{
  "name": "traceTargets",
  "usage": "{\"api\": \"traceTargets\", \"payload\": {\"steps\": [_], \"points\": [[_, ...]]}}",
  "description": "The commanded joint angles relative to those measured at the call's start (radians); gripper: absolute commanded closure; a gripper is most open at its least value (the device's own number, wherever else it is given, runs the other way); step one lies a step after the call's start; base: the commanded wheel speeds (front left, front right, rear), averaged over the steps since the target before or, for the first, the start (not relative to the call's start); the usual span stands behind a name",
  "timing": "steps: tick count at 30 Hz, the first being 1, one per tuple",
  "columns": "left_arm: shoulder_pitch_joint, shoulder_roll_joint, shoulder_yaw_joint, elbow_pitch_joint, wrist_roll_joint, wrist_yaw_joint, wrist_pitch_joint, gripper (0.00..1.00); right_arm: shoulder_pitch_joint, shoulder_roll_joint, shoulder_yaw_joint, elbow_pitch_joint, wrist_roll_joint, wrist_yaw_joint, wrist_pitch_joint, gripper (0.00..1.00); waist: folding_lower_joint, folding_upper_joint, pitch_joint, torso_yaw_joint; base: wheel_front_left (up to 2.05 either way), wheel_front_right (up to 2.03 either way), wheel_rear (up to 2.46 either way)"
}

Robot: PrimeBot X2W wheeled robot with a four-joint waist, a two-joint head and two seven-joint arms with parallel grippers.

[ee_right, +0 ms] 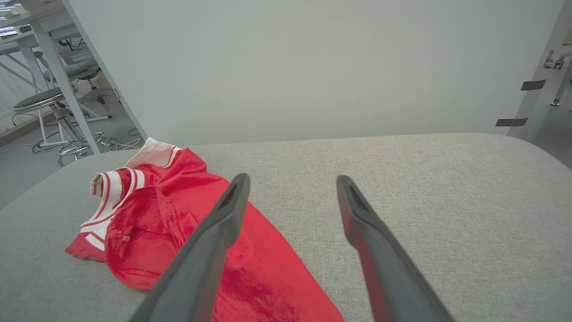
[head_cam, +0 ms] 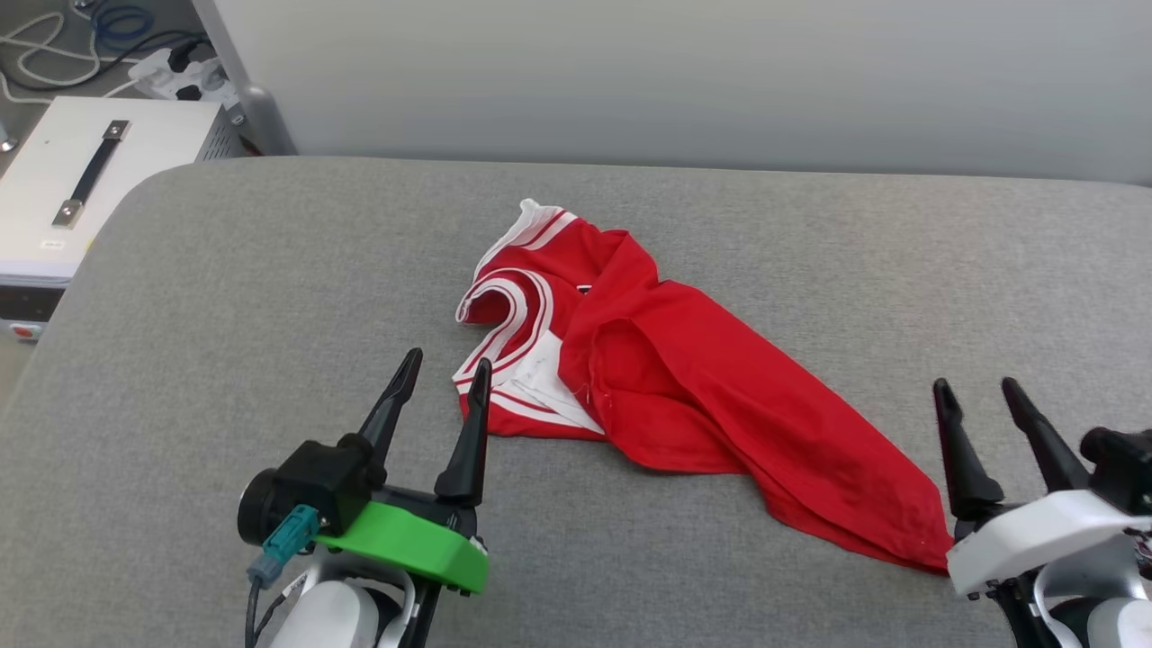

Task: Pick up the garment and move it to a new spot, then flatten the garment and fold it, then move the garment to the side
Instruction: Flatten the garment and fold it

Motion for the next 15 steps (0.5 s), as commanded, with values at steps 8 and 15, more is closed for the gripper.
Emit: {"api": "traceTargets", "payload": {"steps": [8,15], "points": [[-0.012,-0.079,0.050,0.028,0.066,-0.067,-0.006,0.00,-0.185,-0.202,0.302,-0.049,0.136,-0.001,0.523,0.00,0.0000,0.0000,0.080,0.113,0.00,0.00,0.00],[-0.035,-0.115,0.053,0.055,0.069,-0.088,-0.006,0.00,-0.423,-0.228,0.507,0.094,0.212,-0.001,0.816,0.00,0.0000,0.0000,0.144,0.207,0.00,0.00,0.00]]}}
